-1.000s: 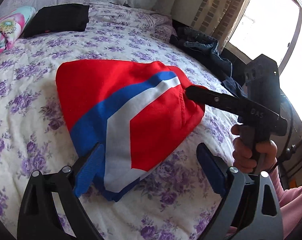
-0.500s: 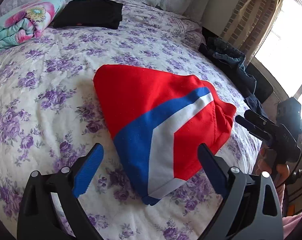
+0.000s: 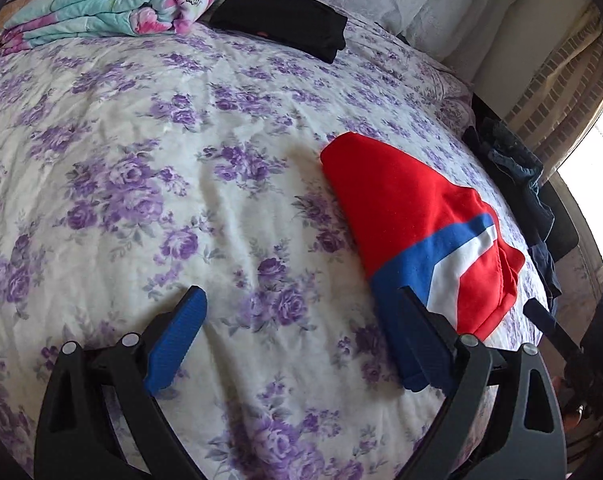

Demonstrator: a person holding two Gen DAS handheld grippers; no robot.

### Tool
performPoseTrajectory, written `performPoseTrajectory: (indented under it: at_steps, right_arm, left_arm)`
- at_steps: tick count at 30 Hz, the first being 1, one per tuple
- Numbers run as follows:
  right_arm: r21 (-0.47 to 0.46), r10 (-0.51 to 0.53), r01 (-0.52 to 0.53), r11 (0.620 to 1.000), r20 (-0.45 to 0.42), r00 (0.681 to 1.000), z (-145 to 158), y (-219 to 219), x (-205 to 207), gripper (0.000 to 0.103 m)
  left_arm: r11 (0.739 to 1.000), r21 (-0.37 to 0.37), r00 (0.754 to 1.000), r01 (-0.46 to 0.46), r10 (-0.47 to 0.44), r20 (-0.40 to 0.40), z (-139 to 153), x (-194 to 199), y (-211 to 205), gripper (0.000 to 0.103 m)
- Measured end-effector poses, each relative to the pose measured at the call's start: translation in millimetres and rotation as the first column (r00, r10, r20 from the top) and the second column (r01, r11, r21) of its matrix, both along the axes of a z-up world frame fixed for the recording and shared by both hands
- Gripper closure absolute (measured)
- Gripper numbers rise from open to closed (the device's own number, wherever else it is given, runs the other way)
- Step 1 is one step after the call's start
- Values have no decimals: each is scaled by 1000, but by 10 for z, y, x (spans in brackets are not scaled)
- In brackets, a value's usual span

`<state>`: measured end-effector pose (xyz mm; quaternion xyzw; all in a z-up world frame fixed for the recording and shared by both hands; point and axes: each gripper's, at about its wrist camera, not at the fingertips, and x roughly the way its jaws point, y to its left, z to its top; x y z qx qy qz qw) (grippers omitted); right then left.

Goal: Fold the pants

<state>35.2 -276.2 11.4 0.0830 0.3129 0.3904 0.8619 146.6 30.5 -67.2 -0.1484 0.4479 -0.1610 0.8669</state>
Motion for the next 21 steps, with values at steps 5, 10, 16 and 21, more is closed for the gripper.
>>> performPoseTrajectory:
  at_steps: [5, 10, 16, 21]
  right_arm:
    - [-42, 179, -177, 983, 44, 983, -77, 662, -19, 16]
    - [-134, 267, -295, 946, -193, 944, -484, 981, 82, 16]
    - [-9, 203, -205, 979, -101, 974, -99, 418, -11, 16]
    - [129, -37, 49, 990, -89, 995, 185, -479, 101, 11]
  left_arm:
    - [1000, 12, 1000, 6, -7, 16, 6, -53, 6, 11]
    - [1000, 2, 1000, 13, -13, 21, -5, -74, 44, 11]
    - [997, -59, 997, 56, -52, 54, 192, 43, -68, 11]
    - [968, -170, 983, 182, -186, -2, 146, 189, -423, 10]
